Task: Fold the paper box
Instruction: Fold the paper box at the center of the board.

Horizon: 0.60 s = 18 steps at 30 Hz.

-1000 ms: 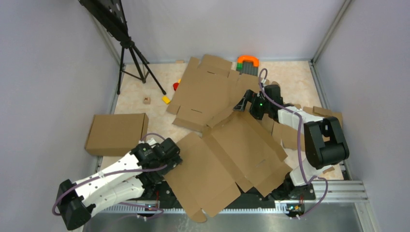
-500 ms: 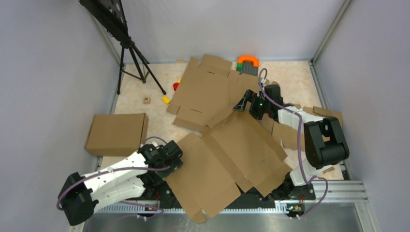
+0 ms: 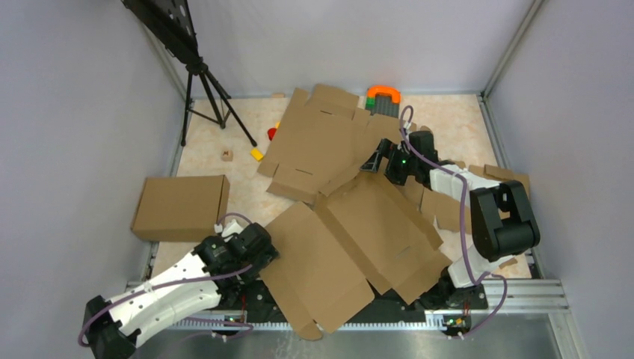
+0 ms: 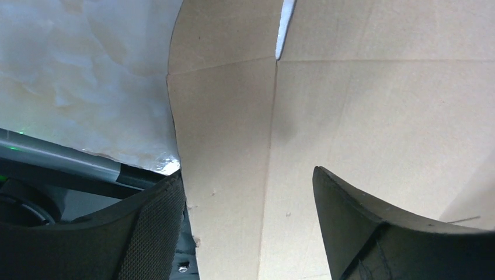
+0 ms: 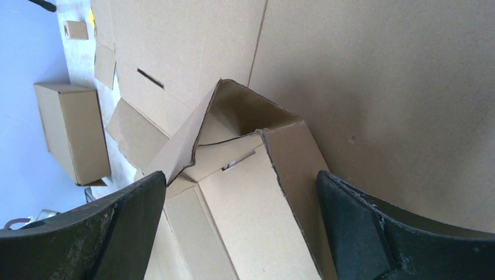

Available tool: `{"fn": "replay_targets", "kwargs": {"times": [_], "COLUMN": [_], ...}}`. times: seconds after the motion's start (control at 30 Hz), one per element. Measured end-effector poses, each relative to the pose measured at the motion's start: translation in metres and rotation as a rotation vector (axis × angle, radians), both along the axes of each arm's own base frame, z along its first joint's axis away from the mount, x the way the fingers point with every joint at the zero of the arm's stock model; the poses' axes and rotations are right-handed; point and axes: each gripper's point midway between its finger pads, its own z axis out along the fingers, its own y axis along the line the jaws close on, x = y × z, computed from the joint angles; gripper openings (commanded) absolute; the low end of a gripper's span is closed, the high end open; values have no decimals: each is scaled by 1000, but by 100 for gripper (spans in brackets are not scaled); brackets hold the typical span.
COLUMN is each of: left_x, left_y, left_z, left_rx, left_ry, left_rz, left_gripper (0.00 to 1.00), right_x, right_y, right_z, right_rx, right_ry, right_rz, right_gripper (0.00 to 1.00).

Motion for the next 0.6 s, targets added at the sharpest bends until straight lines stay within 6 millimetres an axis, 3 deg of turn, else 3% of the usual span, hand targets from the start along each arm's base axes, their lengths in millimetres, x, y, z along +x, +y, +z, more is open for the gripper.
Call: {"fn": "replay_targets", "kwargs": {"times": [0.23,0.43,0.6], "left_x": [2,3,6], "left_y": [-2,-4,-7], "left_z": [6,9,14], "left_rx": [-31,-35,-61], "left_ry": [-31,-39,-62], "left_rz": [-9,-28,-27], "left_gripper": [67,45,39], "right_x": [1,1,1], "right_y": [0,0,0], "right_z": [0,-1,-1], "right_rx": [0,0,3], "right_ry": [-3,-2,-2], "right_rz": [-1,-1,2], "right_gripper": [98,98,98]}}
